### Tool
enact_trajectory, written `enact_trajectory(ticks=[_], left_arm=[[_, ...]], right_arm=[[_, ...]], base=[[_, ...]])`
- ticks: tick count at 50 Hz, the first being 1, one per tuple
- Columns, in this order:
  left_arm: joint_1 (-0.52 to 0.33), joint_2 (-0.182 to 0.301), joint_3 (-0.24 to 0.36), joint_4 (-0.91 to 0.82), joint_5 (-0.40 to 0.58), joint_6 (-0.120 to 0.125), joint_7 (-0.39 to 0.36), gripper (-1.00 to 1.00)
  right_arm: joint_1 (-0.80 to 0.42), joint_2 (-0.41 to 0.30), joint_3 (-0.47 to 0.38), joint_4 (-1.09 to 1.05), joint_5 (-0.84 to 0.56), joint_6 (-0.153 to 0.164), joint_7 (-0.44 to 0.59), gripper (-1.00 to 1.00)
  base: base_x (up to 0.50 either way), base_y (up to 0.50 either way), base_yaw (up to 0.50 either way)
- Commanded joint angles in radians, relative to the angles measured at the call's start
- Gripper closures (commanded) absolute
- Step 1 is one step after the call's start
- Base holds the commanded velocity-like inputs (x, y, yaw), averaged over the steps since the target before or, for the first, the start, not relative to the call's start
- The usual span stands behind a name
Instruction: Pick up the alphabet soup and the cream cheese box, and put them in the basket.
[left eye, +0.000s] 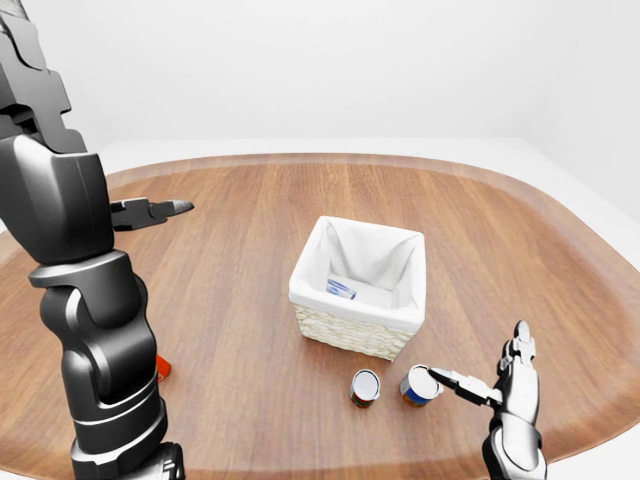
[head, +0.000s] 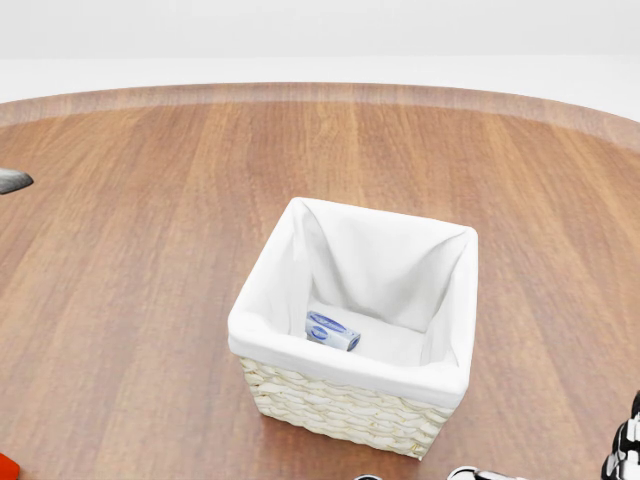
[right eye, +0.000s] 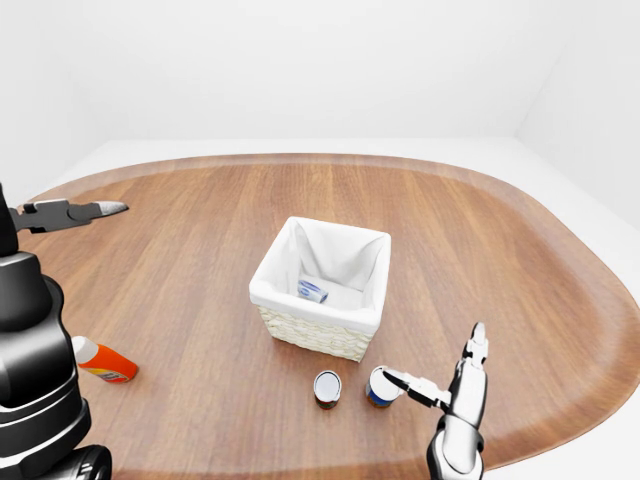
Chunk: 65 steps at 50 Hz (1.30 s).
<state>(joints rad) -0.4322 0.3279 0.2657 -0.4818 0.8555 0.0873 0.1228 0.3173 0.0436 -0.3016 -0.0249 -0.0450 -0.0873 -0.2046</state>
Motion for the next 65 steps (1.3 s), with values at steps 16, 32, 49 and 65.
enact_trajectory(ticks=[16,32,49,65], left_arm=[[0.008,-0.006,-0.001,-0.001,0.010,0.000,0.001,-1.00],[0.014,-0.011,-0.009,0.011,0.037,0.000,0.004,-1.00],[0.010,-0.013,-0.014,0.041,0.063,0.000,0.029,-1.00],[0.007,-0.018,-0.015,0.032,0.085,0.000,0.010,-1.00]], right_arm=[[0.053,0.017,0.049,0.008,-0.105,0.000,0.016,-1.00],[0.058,0.008,0.070,0.059,-0.142,0.000,-0.011,-1.00],[0.055,-0.009,0.108,0.122,-0.252,0.000,-0.104,-1.00],[0.031,-0.039,0.141,0.216,-0.297,0.000,-0.157,-1.00]], base=[[0.00,0.00,0.00],[0.00,0.00,0.00],[0.00,0.00,0.00],[0.00,0.00,0.00]])
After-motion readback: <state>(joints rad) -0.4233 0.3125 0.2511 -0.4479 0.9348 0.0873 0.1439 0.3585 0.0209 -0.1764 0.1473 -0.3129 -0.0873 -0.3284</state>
